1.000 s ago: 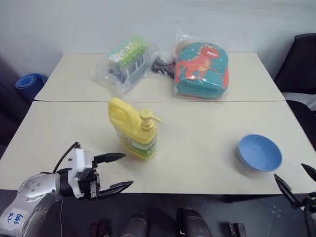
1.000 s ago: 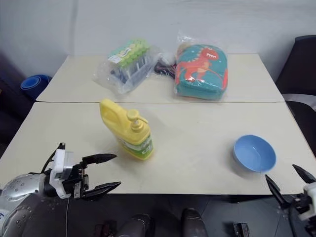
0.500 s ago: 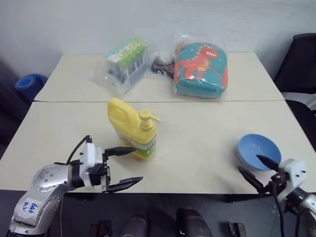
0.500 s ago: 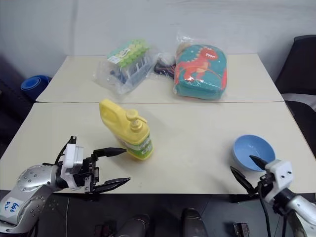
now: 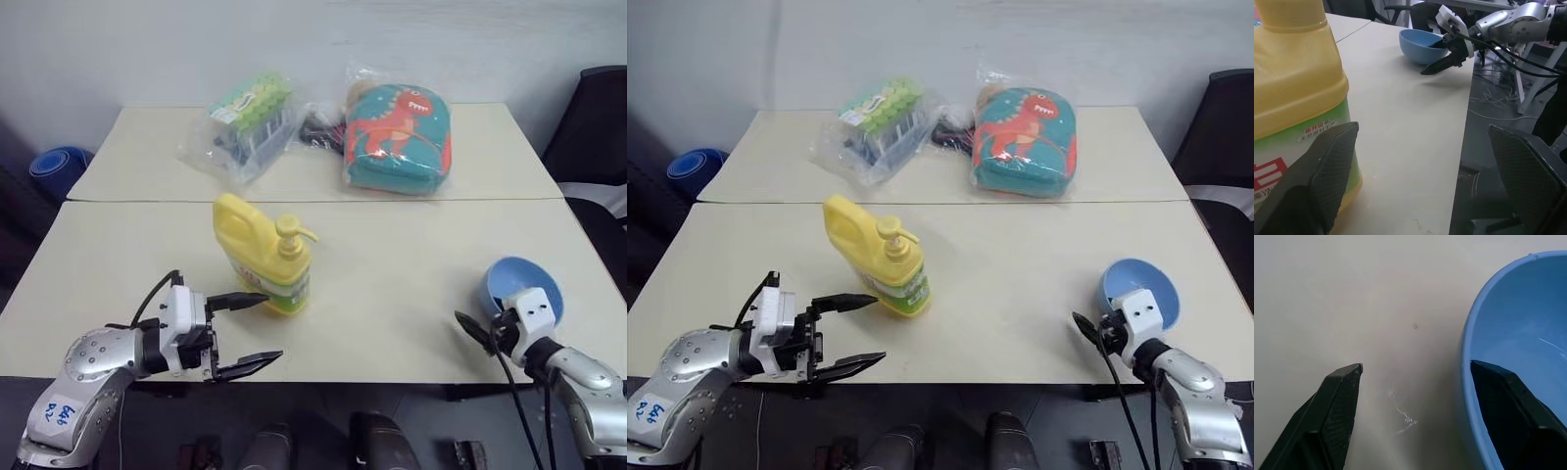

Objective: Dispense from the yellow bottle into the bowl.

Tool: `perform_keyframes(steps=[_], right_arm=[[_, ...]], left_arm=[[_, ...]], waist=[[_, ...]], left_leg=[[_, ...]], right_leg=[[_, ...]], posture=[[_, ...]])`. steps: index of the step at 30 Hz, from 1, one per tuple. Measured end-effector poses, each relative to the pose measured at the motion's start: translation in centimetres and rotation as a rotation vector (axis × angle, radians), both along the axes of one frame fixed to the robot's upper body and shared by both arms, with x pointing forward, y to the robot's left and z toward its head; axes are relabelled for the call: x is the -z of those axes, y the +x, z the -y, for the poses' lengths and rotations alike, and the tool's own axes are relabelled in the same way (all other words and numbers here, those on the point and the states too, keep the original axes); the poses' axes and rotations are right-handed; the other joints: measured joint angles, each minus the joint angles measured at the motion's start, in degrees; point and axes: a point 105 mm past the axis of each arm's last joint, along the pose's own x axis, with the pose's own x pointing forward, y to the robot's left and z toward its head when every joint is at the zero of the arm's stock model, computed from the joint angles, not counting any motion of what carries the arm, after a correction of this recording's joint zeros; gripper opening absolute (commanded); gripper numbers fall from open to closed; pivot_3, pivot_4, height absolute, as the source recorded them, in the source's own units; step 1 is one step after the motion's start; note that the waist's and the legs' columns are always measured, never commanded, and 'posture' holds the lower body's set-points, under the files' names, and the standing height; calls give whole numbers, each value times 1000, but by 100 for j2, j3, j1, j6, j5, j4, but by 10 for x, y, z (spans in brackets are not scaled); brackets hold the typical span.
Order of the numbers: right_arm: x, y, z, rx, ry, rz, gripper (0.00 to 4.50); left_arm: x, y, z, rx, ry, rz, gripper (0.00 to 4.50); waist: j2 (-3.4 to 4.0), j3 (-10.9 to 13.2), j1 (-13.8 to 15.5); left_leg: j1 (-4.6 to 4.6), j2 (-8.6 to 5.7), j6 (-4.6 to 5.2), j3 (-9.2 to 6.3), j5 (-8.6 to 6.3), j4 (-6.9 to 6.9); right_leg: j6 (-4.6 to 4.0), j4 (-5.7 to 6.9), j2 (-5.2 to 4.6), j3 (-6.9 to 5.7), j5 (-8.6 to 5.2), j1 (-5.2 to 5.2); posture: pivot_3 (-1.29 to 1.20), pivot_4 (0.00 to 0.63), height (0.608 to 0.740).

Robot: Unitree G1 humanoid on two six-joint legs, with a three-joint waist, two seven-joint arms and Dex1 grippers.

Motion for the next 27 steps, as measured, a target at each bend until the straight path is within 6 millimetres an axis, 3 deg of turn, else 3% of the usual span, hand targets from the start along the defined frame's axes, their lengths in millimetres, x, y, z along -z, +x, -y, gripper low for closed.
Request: perform_keyframes(steps=[6,13,14,16,27], right_arm=[[-3,1,-2,-25,-22,23,3247],[-9,1,-1,-35,-36,36,3247],[-11,1,-1,-34,-24,32,3961],[-16,2,0,-34,-31,46,4482],[-34,9,3,-43,-15,14,4482]], left_arm=[[-13,-1,-4,-29,-31,-10,4500],[-15,-3,-4,-31,-26,-18,4500],[-15,-3,-4,-31,-26,-18,4500],[-15,-3,-4,-30,-27,-18,4500],[-14,-3,1,-2,-22,-20,4500]], waist=[[1,0,1],[2,1,2],[2,1,4],[2,1,8],[2,1,8]], left_leg=[[-3,0,0,0,0,0],[-3,-1,0,0,1,0],[-3,0,0,0,1,0],[-3,-1,0,0,1,0],[-4,0,0,-1,1,0]], right_leg=[[0,0,0,0,0,-2],[0,1,0,0,0,-3],[0,1,0,0,0,-3],[0,0,0,0,0,-3],[0,-1,0,-1,0,-3]], posture=[[0,150,740],[0,150,740],[0,150,740],[0,150,740],[0,150,740]])
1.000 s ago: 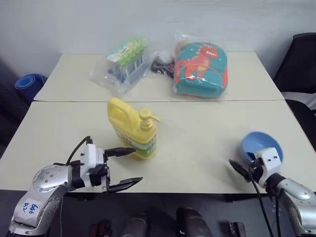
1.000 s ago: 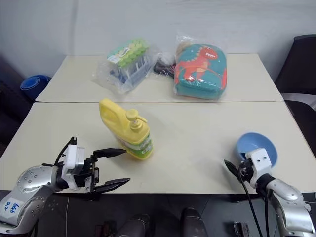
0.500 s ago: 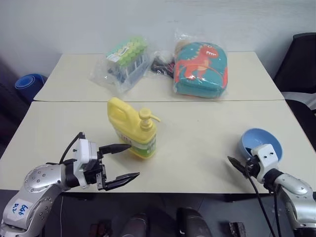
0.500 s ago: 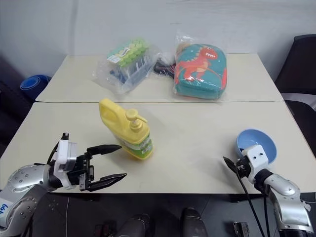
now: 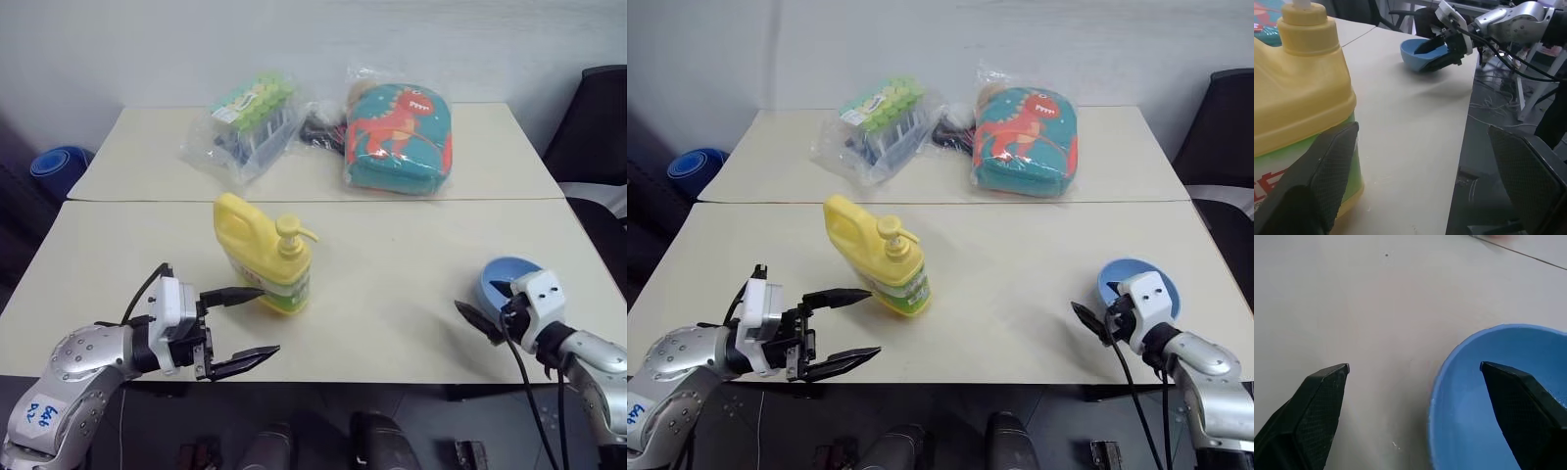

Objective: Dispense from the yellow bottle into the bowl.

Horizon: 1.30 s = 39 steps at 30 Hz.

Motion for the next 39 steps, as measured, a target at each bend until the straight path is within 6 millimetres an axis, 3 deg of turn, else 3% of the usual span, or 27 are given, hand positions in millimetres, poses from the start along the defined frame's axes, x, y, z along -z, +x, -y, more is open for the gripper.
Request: perform_keyframes(steps=[1,4,15,18,22,26,28,33,39], right_arm=[[2,1,2,5,-9,-15,4482],[12,4,5,24,-27,-52,3842],[10,8,1,14,-53,-40,22],[5,7,-5,-22,-56,-28,22],[-15,0,-27,-213,-101,-8,22],[-53,-20,-88,-660,-169,18,22],[-69,-23,-106,-780,-194,39,22],[-113,-32,-143,-1021,-232,7,0],[-139,-35,-169,-1125,-266,-12,0]], left_arm=[[0,0,1,5,1,1,4500],[-1,1,3,11,6,10,4500],[-6,5,-4,-33,-8,19,4500],[-9,4,-9,-55,-30,3,4500],[-20,2,-19,-77,-93,-48,4500],[-52,0,-30,-84,-197,-80,4500],[-68,0,-32,-71,-217,-64,4500],[-118,11,-30,-33,-246,67,2919],[-132,36,-4,45,-206,158,1022]], waist=[[0,0,-1],[0,0,2],[-2,1,-17],[-1,1,-13],[3,4,-9],[-6,10,-25],[-11,14,-17],[-20,27,21],[-40,40,5]], left_leg=[[0,0,0,0,0,0],[-2,-1,0,0,0,1],[-2,1,-1,0,1,2],[-5,1,-1,0,1,1],[-11,2,-1,0,1,2],[-8,6,-2,-3,2,6],[-8,5,-4,-7,3,12],[-22,1,-6,-27,2,7],[-35,-8,-2,-28,1,-4]], right_leg=[[0,0,0,0,0,0],[0,0,-1,-1,0,-1],[0,1,1,-1,0,-2],[0,4,1,0,0,-7],[0,3,0,-1,0,-9],[0,6,3,-3,0,-7],[0,6,2,-5,0,-6],[-2,-12,1,-19,-1,-7],[1,-35,-3,-23,1,-15]], posture=[[0,150,740],[0,150,740],[0,150,740],[0,150,740],[0,150,740],[0,150,740],[0,150,740],[0,150,740],[0,150,740]])
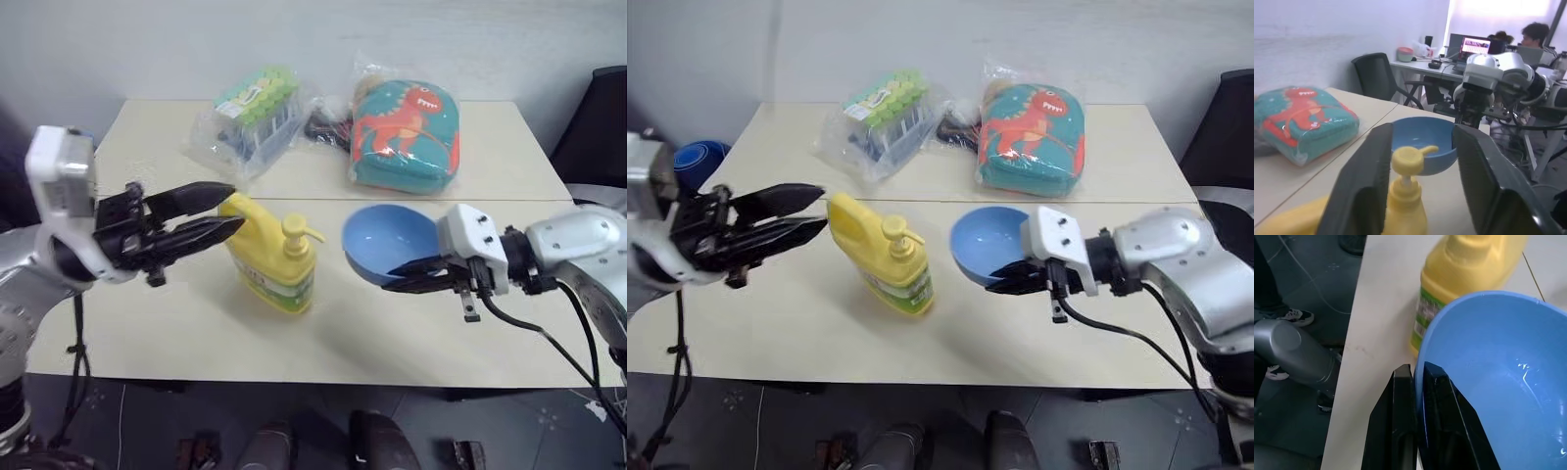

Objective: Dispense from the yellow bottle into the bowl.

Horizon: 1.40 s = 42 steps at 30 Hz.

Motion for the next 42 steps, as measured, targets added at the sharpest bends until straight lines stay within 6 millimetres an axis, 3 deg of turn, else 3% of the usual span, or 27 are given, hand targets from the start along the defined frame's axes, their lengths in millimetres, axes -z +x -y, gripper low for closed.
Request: perform_keyframes(steps=[3,4,7,16,25,42], right_arm=[[0,-2,-5,-16,-19,-13,0],[0,-3,-8,-27,-27,-17,0],[-1,-3,-14,-37,-28,-17,0],[-5,-6,-36,-73,-8,16,0],[-3,-6,-39,-48,-8,5,0],[6,-13,-40,-37,-18,-18,0]], left_arm=[[0,9,12,32,15,14,80],[0,11,17,54,24,14,22],[3,13,28,90,52,18,22],[12,21,45,126,90,15,22],[22,35,49,66,128,-18,22],[30,39,54,-1,224,33,22]], waist=[[-11,7,-3],[-13,8,-5],[-21,10,-17],[-38,20,-29],[-38,20,-32],[-40,14,-35]], left_leg=[[-23,-1,1,0,-1,0],[-42,-2,1,0,-1,7],[-104,-17,0,-6,-1,75],[-104,-21,-12,-5,11,99],[-105,-22,-12,-3,11,96],[-68,-21,-11,-2,11,95]], right_leg=[[2,11,0,-3,1,-18],[4,17,-1,-3,2,-34],[6,64,-5,2,4,-112],[10,98,-6,20,12,-123],[10,98,-6,23,12,-131],[10,99,-5,26,12,-86]], posture=[[0,150,740],[0,150,740],[0,150,740],[0,150,740],[0,150,740],[0,150,740]])
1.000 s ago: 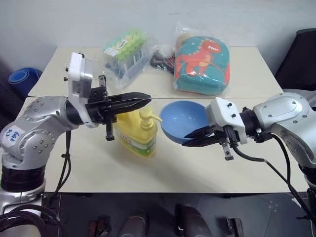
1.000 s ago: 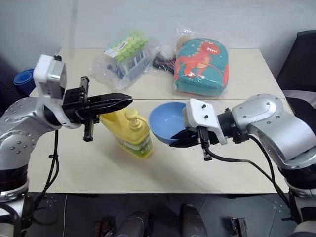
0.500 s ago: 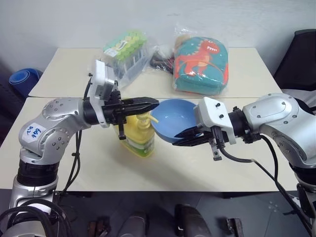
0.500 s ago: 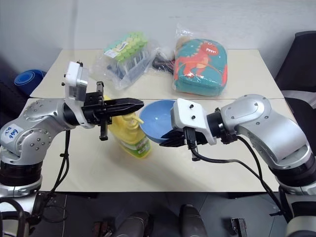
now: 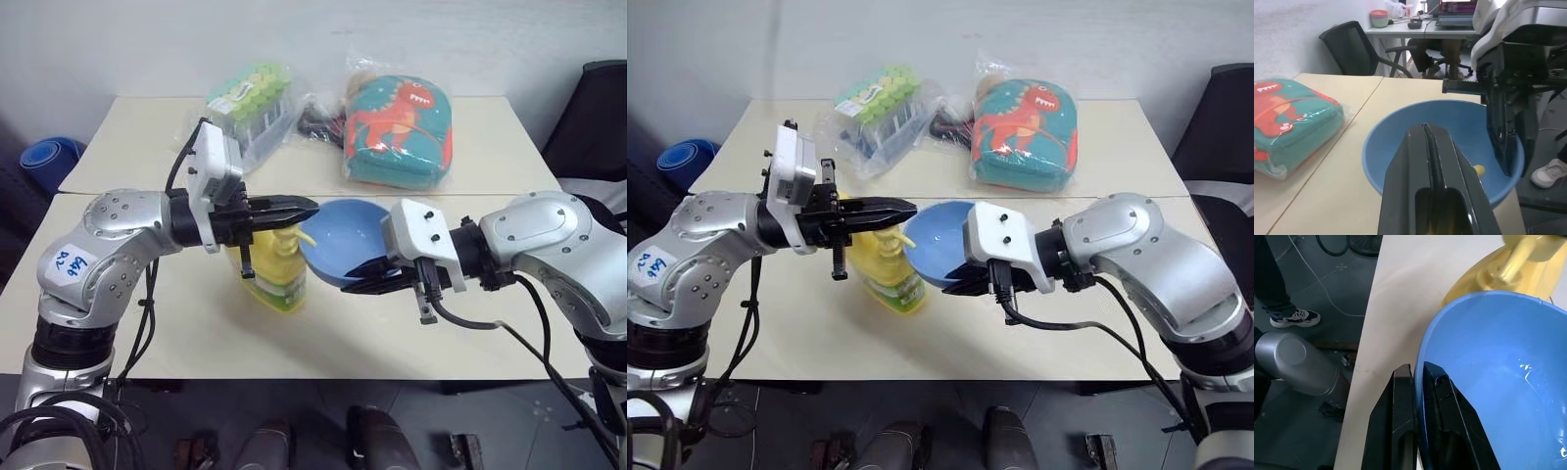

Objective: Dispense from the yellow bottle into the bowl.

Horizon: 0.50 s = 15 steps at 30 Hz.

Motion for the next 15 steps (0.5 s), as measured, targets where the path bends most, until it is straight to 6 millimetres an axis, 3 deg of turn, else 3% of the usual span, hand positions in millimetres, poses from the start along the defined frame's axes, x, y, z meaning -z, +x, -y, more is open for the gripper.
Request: perform_keyframes(steps=[15], right_arm=[[9,-8,-5,4,19,-37,0]], left_arm=[[11,-1,0,-74,-5,-18,22]], waist=[[7,-34,0]], left_leg=[[88,2,0,-1,-2,-31]], right_leg=[[-1,-17,4,12,-1,72]], posture=[[0,150,740]])
